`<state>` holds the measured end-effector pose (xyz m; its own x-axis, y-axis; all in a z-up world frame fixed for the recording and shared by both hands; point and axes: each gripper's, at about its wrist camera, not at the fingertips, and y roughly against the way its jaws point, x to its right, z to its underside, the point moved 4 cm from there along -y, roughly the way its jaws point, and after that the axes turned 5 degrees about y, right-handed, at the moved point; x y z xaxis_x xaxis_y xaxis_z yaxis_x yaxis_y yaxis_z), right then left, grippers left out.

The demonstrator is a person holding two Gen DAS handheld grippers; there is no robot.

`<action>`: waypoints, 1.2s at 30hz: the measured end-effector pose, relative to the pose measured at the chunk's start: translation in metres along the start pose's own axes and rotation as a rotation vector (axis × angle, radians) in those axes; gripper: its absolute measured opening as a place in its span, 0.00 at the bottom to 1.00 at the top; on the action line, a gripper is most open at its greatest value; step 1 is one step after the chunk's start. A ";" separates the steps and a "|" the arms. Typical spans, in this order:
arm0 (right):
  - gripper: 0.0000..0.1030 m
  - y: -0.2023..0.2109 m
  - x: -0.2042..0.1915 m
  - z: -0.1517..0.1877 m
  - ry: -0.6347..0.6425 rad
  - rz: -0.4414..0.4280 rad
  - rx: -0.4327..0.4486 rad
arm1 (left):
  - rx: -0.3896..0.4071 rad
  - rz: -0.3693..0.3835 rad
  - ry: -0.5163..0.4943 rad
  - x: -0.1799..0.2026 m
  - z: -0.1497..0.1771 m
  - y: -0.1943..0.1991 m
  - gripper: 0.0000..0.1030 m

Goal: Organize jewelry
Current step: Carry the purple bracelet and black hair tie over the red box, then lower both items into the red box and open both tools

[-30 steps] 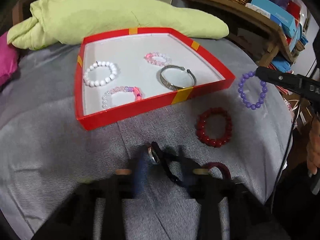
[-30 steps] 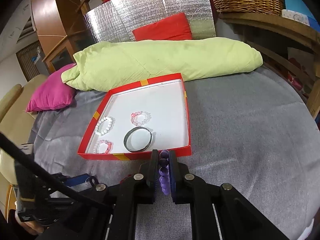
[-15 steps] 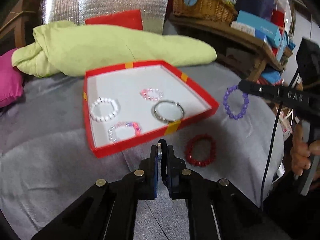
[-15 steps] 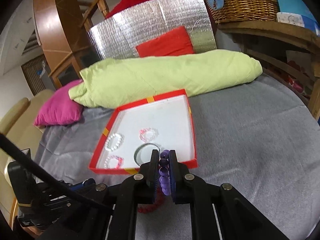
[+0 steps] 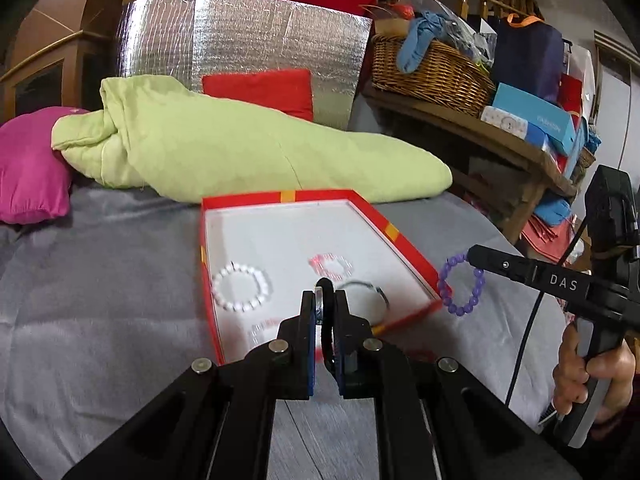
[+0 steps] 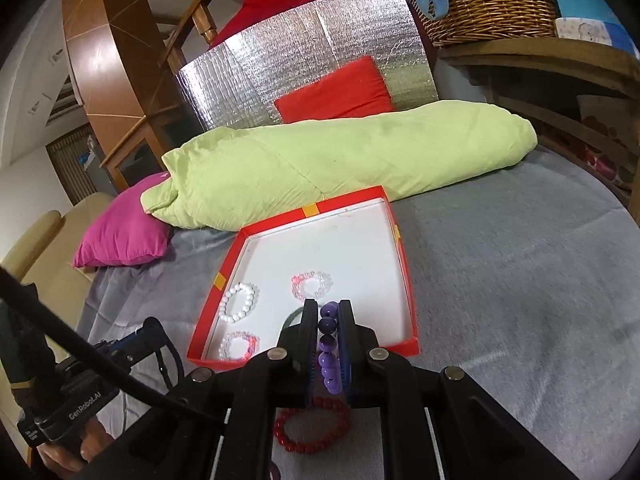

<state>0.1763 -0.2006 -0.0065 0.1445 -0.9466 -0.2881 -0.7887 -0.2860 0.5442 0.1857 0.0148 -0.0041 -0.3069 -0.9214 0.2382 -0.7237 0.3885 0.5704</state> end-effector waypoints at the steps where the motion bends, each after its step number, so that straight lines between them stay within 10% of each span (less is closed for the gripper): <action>1: 0.10 -0.004 0.001 -0.003 -0.006 -0.002 -0.001 | 0.000 -0.003 -0.005 -0.002 -0.004 -0.004 0.08; 36: 0.10 -0.121 0.019 -0.036 -0.136 -0.031 -0.090 | -0.145 -0.031 -0.042 -0.020 -0.029 -0.111 0.08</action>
<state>0.2962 -0.1898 -0.0493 0.0808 -0.9099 -0.4068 -0.7273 -0.3329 0.6002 0.2899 -0.0100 -0.0491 -0.3133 -0.9310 0.1876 -0.6370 0.3525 0.6855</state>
